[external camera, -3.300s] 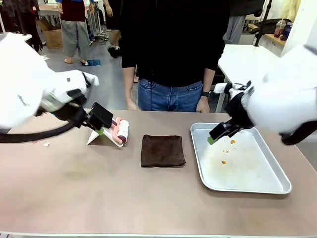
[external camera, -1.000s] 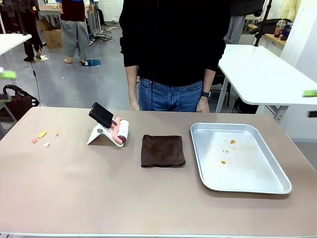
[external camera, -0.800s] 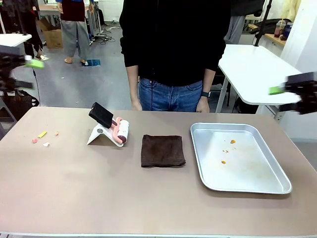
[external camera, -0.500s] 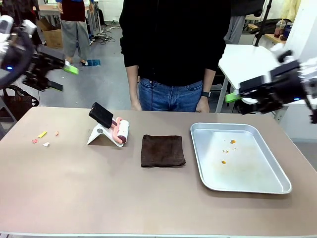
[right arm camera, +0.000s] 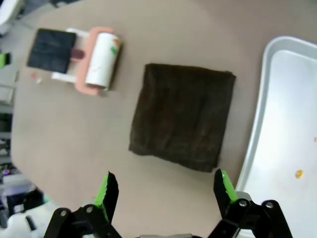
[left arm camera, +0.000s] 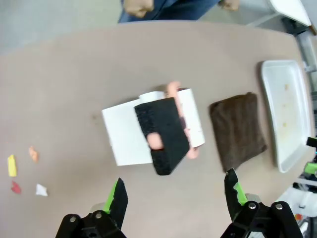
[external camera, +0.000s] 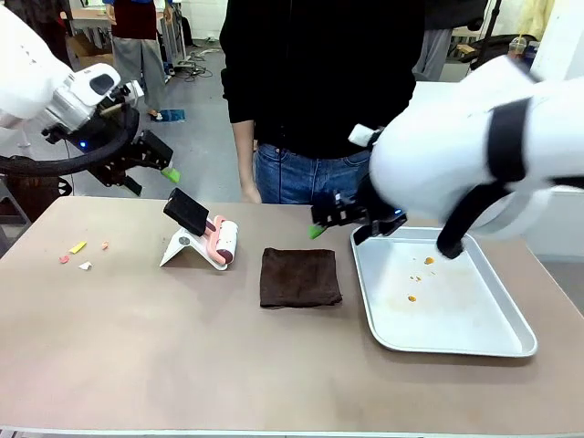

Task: Clean the surface of the table.
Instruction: Hold the Lint Roller with your left hand and the towel with your right hand.

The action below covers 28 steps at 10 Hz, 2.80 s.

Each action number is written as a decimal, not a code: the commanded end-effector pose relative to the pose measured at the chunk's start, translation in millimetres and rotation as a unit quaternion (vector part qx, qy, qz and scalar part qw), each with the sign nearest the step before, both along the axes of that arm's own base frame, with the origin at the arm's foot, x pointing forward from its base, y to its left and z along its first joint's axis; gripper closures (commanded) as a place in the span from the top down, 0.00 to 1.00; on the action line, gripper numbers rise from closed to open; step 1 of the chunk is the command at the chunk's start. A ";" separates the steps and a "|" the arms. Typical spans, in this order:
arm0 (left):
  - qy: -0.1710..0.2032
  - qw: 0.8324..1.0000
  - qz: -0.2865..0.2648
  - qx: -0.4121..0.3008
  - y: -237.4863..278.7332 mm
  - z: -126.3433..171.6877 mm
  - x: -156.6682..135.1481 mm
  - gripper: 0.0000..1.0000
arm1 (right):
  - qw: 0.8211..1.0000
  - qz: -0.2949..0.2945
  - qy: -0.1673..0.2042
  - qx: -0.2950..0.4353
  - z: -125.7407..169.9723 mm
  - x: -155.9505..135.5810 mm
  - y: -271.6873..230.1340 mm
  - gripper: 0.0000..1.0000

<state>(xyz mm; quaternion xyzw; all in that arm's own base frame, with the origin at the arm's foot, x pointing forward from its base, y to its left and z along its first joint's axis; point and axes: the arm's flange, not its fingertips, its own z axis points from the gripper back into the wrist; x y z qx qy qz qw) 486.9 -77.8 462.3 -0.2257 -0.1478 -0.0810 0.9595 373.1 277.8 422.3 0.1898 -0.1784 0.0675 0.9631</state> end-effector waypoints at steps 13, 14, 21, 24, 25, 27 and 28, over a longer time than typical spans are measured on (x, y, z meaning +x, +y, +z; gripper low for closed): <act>0.056 0.997 -0.006 -0.055 -8.2 -39.6 17.7 1.00 | 0.986 -0.090 0.097 -0.100 -59.3 53.5 27.8 1.00; 0.060 0.994 0.032 -0.085 -7.9 -38.9 23.7 1.00 | 0.986 -0.093 0.100 -0.095 -56.4 65.9 34.6 1.00; 0.117 0.978 0.072 -0.154 9.7 -68.8 37.5 1.00 | 0.973 -0.085 0.172 -0.128 -73.6 125.8 68.4 1.00; 0.120 0.978 0.064 -0.160 5.1 -70.5 38.1 1.00 | 0.957 -0.102 0.187 -0.194 -97.2 131.6 76.6 1.00; 0.121 0.978 0.061 -0.159 5.4 -70.9 37.9 1.00 | 0.951 -0.125 0.181 -0.216 -101.1 128.1 74.5 1.00; 0.123 0.978 0.066 -0.156 4.2 -73.1 37.8 1.00 | 0.947 -0.133 0.192 -0.219 -106.7 122.1 65.4 1.00; 0.123 0.978 0.067 -0.155 3.8 -72.9 37.5 1.00 | 0.946 -0.131 0.200 -0.217 -110.0 120.1 62.0 1.00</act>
